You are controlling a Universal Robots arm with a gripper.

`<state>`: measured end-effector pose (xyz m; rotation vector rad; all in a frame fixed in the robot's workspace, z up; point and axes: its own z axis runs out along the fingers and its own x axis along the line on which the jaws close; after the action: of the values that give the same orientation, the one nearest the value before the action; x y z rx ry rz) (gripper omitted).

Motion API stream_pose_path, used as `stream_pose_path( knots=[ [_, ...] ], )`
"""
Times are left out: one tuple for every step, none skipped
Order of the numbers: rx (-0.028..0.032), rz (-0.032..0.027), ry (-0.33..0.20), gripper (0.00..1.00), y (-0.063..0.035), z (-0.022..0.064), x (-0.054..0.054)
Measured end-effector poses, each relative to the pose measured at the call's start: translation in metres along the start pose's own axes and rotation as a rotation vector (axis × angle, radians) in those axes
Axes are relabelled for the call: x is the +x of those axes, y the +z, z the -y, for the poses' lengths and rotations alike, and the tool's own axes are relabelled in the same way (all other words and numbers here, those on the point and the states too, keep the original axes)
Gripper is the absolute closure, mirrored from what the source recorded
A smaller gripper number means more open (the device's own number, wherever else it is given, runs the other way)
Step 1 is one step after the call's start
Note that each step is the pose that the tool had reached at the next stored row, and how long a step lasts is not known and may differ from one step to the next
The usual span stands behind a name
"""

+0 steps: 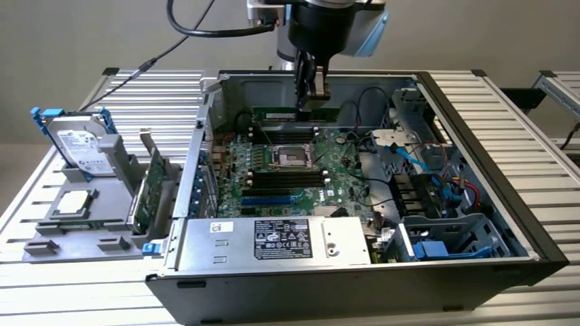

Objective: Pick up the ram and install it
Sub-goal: 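Pick up the ram and move it above insertion slot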

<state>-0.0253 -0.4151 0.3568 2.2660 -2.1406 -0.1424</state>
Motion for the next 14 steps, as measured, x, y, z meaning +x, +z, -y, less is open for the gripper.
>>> stream_pose_path(
  knots=[
    [0.0024, -0.0002, 0.002, 0.86, 0.0007, 0.0001, -0.0011],
    [0.0048, -0.0003, 0.003, 0.86, 0.0015, 0.0002, -0.0023],
    [0.0075, -0.0007, 0.004, 0.86, 0.0023, 0.0004, -0.0036],
    [0.0114, -0.0014, 0.004, 0.86, 0.0032, 0.0004, -0.0041],
    [0.0148, -0.0037, 0.004, 0.86, 0.0035, 0.0003, -0.0041],
    [0.0146, -0.0040, 0.004, 0.86, 0.0035, 0.0003, -0.0041],
    [0.0147, -0.0040, 0.003, 0.86, 0.0035, 0.0003, -0.0041],
    [0.0146, -0.0041, 0.003, 0.86, 0.0035, 0.0003, -0.0041],
    [0.0147, -0.0041, 0.003, 0.86, 0.0035, 0.0003, -0.0041],
    [0.0147, -0.0041, 0.003, 0.86, 0.0035, 0.0003, -0.0041],
    [0.0146, -0.0041, 0.003, 0.86, 0.0035, 0.0003, -0.0041],
    [0.0146, -0.0041, 0.003, 0.86, 0.0035, 0.0003, -0.0041],
    [0.0147, -0.0042, 0.003, 0.86, 0.0035, 0.0003, -0.0041],
    [0.0146, -0.0042, 0.003, 0.86, 0.0035, 0.0003, -0.0041]
  ],
)
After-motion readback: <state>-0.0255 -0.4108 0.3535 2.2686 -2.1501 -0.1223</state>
